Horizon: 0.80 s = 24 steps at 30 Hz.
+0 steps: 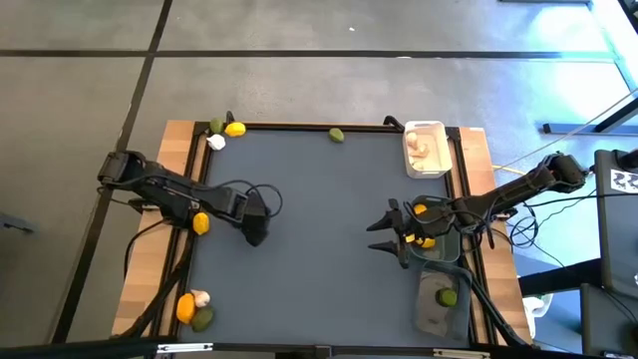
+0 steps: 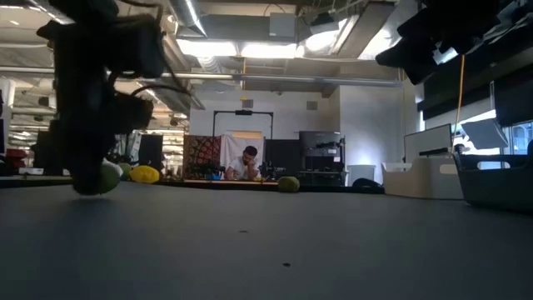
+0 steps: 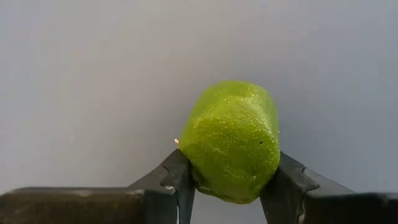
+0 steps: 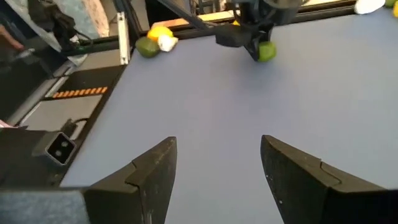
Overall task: Sort produce into baskets
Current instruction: Put the green lime into the black bin
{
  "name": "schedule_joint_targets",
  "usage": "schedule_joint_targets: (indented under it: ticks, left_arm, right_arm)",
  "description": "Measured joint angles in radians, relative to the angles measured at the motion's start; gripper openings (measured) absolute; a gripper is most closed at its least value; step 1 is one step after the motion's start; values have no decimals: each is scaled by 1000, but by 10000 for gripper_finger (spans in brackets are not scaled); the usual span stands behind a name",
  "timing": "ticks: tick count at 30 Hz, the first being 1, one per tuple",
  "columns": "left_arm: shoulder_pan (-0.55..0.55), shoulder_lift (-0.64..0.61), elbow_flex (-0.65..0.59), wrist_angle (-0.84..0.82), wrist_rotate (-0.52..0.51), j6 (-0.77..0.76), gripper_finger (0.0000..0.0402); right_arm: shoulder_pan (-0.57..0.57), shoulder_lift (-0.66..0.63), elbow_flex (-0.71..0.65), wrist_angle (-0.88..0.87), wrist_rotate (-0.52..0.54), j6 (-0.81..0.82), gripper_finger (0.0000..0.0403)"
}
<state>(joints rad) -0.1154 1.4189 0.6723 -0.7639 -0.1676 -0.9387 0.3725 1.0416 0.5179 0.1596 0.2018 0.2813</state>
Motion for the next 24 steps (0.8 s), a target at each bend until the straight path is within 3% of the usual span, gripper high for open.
schedule_joint_targets:
  ticks: [8,17,24]
  left_arm:
    - [-11,-1,111,184,-2,145,129]
    - [-63,-1,195,628,1,443,128]
    - [-90,11,196,942,0,584,128]
  right_arm:
    - [0,33,0,26,27,0,232]
    - [0,70,0,107,-1,-6,291]
    - [0,115,0,315,15,-68,311]
